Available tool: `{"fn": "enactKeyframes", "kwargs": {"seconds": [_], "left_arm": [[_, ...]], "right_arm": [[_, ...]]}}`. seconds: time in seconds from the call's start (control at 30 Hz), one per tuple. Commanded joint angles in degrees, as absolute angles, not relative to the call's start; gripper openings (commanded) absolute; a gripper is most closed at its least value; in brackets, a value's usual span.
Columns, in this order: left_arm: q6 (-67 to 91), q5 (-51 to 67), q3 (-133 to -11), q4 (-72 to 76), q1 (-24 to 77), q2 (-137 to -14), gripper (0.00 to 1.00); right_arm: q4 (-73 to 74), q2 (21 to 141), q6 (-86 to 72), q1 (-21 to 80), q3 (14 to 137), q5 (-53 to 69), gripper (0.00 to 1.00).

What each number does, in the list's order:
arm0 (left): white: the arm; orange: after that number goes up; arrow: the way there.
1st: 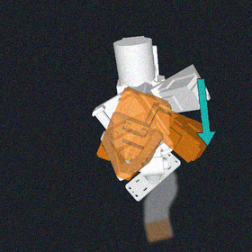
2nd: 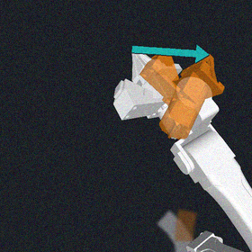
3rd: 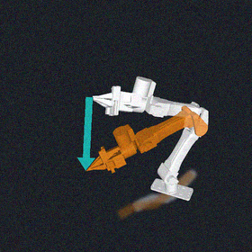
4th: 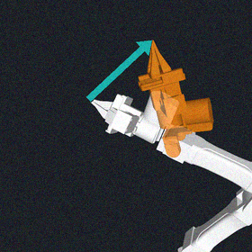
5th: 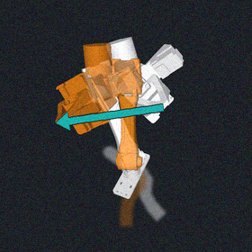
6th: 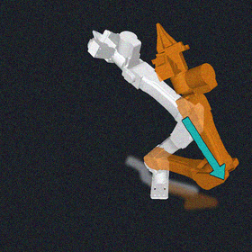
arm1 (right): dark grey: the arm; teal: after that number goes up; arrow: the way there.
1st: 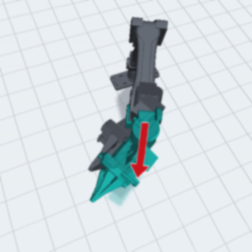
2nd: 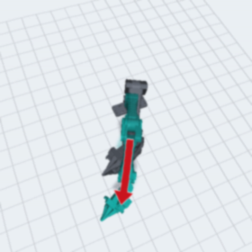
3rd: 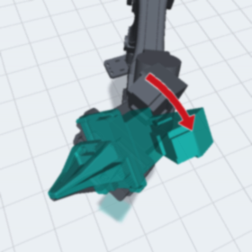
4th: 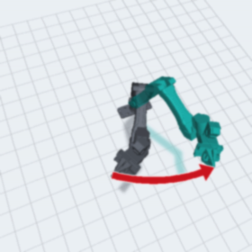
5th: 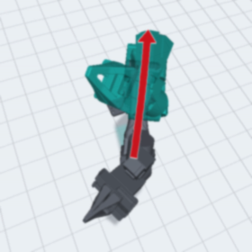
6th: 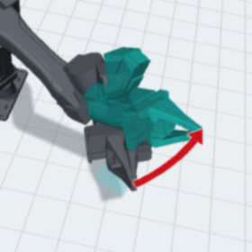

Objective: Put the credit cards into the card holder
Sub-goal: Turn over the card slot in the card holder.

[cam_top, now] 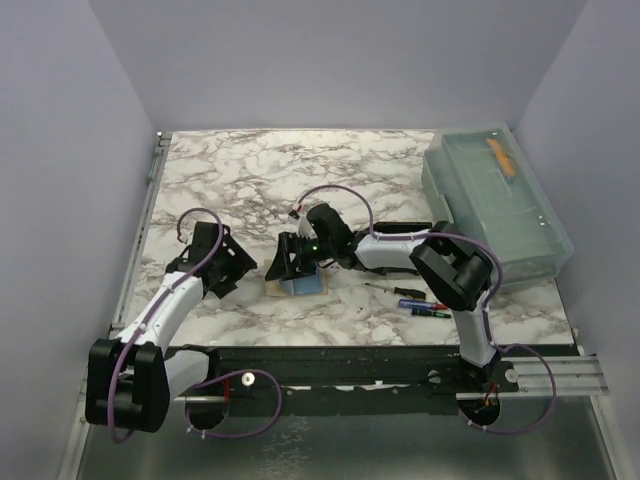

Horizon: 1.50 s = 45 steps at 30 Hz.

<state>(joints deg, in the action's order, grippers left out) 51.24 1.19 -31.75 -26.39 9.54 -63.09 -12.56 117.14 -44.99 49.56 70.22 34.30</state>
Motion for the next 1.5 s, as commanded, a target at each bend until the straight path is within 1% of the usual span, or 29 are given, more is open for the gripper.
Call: {"fn": "enactKeyframes", "kwargs": {"seconds": [0.0, 0.03, 0.1, 0.17, 0.2, 0.23, 0.3, 0.33, 0.37, 0.47, 0.57, 0.67, 0.73, 0.8, 0.9, 1.0, 1.1, 1.13, 1.23, 1.27, 1.37, 1.47], "left_arm": [[50.08, 4.40, -37.68, -31.01, 4.88, -62.85, 0.76], [49.92, 5.35, -38.49, -30.88, 4.40, -62.89, 0.76], [49.24, 8.20, -39.80, -29.57, 4.14, -63.47, 0.69], [48.08, 13.20, -39.88, -26.67, 4.17, -64.48, 0.62], [47.45, 16.78, -39.41, -24.72, 4.17, -65.17, 0.58], [47.23, 20.22, -38.68, -22.17, 4.19, -66.04, 0.54], [48.26, 26.76, -37.06, -16.67, 4.27, -68.61, 0.41], [48.89, 29.55, -36.36, -14.42, 4.25, -70.11, 0.34], [49.36, 31.79, -35.98, -12.49, 4.37, -71.57, 0.28], [50.21, 35.12, -34.68, -6.95, 4.83, -74.56, 0.22], [51.05, 38.60, -33.56, -1.37, 5.29, -77.96, 0.16], [51.12, 37.74, -32.91, -0.27, 7.02, -80.92, 0.13], [51.08, 36.64, -32.07, -0.26, 7.80, -82.43, 0.12], [50.67, 34.84, -30.77, -1.03, 7.91, -83.12, 0.06], [49.55, 30.71, -28.79, -2.16, 7.97, -81.51, 0.05], [47.80, 27.37, -29.10, -5.38, 7.92, -81.59, 0.04], [47.04, 26.23, -29.59, -6.74, 7.93, -82.66, 0.04], [47.02, 26.59, -29.76, -6.76, 7.91, -82.65, 0.04], [46.50, 27.51, -30.41, -6.77, 8.19, -80.10, 0.09], [46.12, 27.88, -30.61, -6.77, 8.19, -78.90, 0.14], [45.41, 30.73, -31.69, -6.86, 8.37, -76.10, 0.26], [45.26, 33.26, -32.82, -6.94, 8.68, -74.99, 0.31]], "right_arm": [[-15.24, 121.67, -45.58, 50.01, 69.98, 36.94, 0.79], [-15.62, 122.79, -45.61, 49.98, 70.34, 37.85, 0.79], [-16.25, 124.37, -45.66, 49.99, 71.22, 39.46, 0.78], [-16.16, 124.44, -45.70, 49.96, 71.32, 39.70, 0.75], [-15.76, 124.00, -45.43, 49.97, 71.17, 39.04, 0.72], [-15.67, 123.43, -45.22, 49.93, 70.71, 38.36, 0.63], [-15.37, 122.24, -45.00, 49.80, 69.89, 36.96, 0.44], [-14.81, 121.68, -44.62, 49.76, 69.61, 36.27, 0.37], [-14.09, 121.13, -44.16, 49.75, 69.42, 35.66, 0.32], [-12.90, 119.54, -43.43, 49.75, 68.50, 34.14, 0.24], [-12.17, 118.33, -42.73, 49.81, 67.72, 32.79, 0.18], [-9.61, 117.42, -41.61, 49.83, 68.02, 31.25, 0.14], [-7.23, 115.74, -40.40, 49.83, 67.72, 28.82, 0.13], [-5.10, 113.62, -39.30, 49.78, 66.90, 25.95, 0.14], [-0.52, 111.94, -37.93, 49.81, 66.50, 21.66, 0.16], [-0.09, 110.13, -37.66, 49.75, 63.79, 17.86, 0.18], [-0.09, 109.73, -36.89, 49.66, 61.89, 15.97, 0.23], [2.20, 110.22, -36.05, 49.66, 62.45, 15.27, 0.25], [9.52, 110.04, -34.28, 49.74, 65.96, 12.11, 0.27], [10.92, 108.95, -33.87, 49.74, 66.48, 11.38, 0.29], [15.13, 104.57, -32.45, 49.76, 68.49, 9.56, 0.39], [21.30, 100.85, -30.32, 49.70, 71.22, 6.20, 0.50]]}}
